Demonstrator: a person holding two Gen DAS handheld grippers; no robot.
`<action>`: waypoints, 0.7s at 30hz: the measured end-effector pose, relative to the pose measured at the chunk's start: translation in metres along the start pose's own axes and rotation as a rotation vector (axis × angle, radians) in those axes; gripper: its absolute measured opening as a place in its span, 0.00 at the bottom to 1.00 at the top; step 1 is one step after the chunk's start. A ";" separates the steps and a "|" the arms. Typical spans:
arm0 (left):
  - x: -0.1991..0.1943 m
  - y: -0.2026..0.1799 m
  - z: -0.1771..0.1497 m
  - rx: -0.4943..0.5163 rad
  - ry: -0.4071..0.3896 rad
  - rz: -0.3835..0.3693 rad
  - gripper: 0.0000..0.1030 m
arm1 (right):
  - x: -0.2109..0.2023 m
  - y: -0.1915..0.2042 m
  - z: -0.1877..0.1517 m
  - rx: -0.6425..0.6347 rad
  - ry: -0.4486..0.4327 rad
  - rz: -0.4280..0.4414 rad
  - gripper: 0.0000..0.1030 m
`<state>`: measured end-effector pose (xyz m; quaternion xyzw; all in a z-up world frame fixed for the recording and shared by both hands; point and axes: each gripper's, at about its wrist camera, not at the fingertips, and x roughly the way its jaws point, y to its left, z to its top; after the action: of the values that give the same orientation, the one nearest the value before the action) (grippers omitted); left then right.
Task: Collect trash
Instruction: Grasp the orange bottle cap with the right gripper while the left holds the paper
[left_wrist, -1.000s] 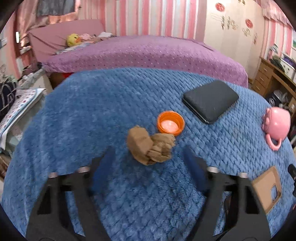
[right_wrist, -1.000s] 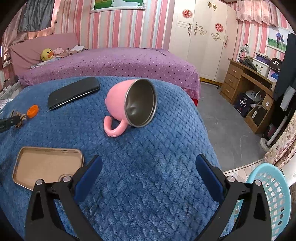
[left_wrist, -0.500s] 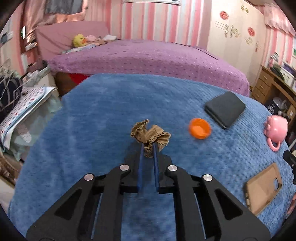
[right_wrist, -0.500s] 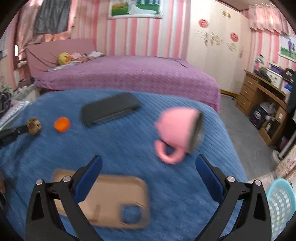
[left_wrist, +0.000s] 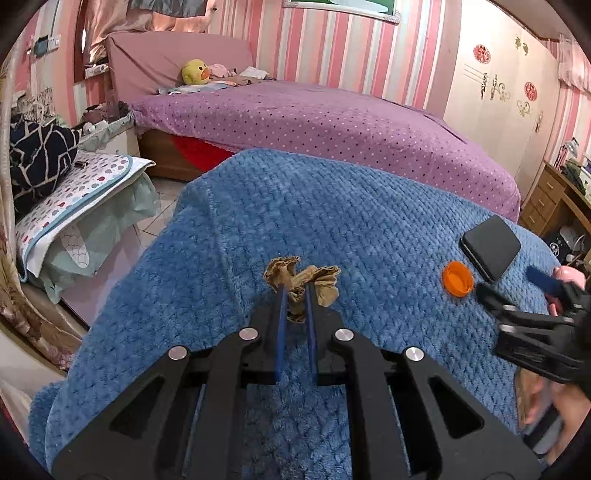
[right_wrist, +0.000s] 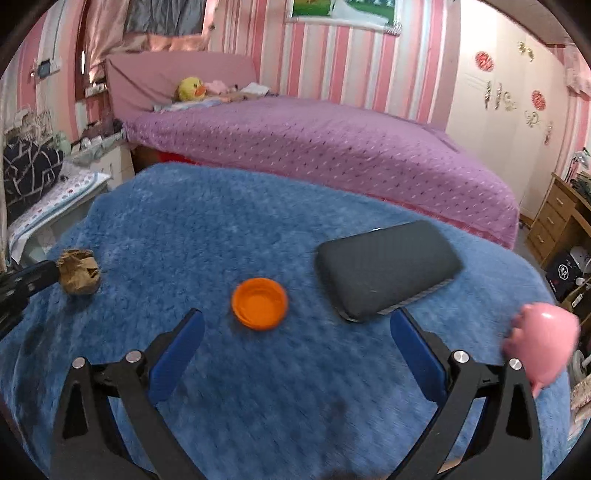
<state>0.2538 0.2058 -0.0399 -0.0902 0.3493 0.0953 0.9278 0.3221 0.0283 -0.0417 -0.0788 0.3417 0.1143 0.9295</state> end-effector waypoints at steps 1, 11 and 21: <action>0.001 0.001 -0.001 0.001 0.001 0.003 0.08 | 0.008 0.004 0.002 0.002 0.019 0.000 0.95; 0.007 0.006 -0.003 0.000 0.014 0.045 0.06 | 0.048 0.014 0.006 0.007 0.111 0.020 0.63; 0.004 0.003 -0.002 -0.007 0.010 0.033 0.05 | 0.037 0.019 0.005 -0.010 0.067 0.075 0.39</action>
<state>0.2546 0.2083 -0.0447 -0.0880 0.3549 0.1114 0.9241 0.3477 0.0538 -0.0633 -0.0743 0.3749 0.1481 0.9121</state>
